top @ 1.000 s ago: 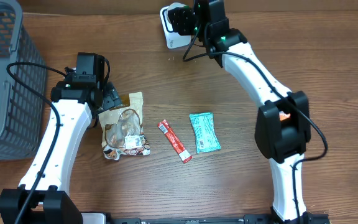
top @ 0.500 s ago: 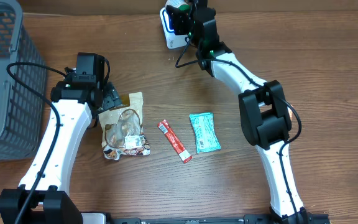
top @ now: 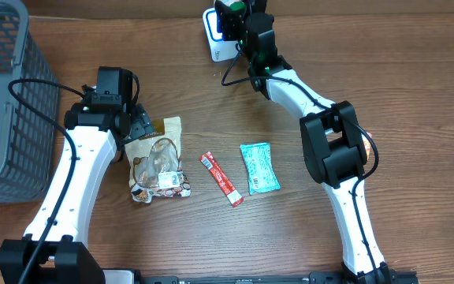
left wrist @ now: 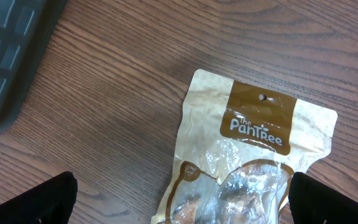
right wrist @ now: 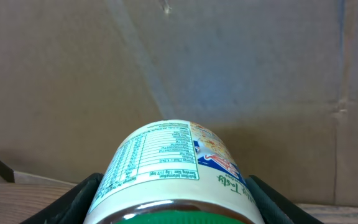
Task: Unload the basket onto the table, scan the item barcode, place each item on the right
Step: 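Lift the jar up to the white barcode scanner, then carry the jar down to the right beside the Kleenex pack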
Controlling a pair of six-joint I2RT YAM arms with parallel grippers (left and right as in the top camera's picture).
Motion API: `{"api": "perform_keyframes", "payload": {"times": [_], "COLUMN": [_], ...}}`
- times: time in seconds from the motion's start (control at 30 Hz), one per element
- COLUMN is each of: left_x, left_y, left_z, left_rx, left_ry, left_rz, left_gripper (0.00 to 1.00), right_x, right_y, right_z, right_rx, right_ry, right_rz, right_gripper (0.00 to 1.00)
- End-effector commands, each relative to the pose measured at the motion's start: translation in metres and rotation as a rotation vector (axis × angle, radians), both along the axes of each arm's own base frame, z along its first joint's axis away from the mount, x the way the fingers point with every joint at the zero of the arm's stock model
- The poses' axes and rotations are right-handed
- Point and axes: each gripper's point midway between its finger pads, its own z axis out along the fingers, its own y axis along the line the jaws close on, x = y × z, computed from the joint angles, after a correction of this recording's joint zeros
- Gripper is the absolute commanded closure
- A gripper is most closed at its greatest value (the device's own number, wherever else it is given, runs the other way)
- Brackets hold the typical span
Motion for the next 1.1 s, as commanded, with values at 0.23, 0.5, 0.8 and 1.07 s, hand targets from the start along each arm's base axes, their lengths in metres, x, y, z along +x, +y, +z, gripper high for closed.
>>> {"api": "perform_keyframes", "payload": {"times": [0.23,0.5,0.8,1.07], "left_x": [0.003,0.003,0.003,0.003], "left_y": [-0.001,-0.001,-0.001,-0.001], "left_z": [0.012,0.012,0.012,0.012], "left_rx": [0.0,0.0,0.0,0.0], "left_ry": [-0.033,-0.033,-0.033,-0.033], "left_rz": [-0.008,-0.008,-0.008,-0.008], "left_gripper": [0.0,0.0,0.0,0.0], "right_x": [0.004,0.003,-0.003,-0.055], "right_y": [-0.002,0.005,0.011,-0.014], "right_z": [0.01,-0.011,0.049,0.18], "right_rx": [0.011,0.007,0.053,-0.052], "right_ry": [-0.021,0.001,-0.111,-0.073], "right_rz": [-0.018,0.003,0.047,0.047], "right_gripper": [0.96,0.96,0.96,0.96]}}
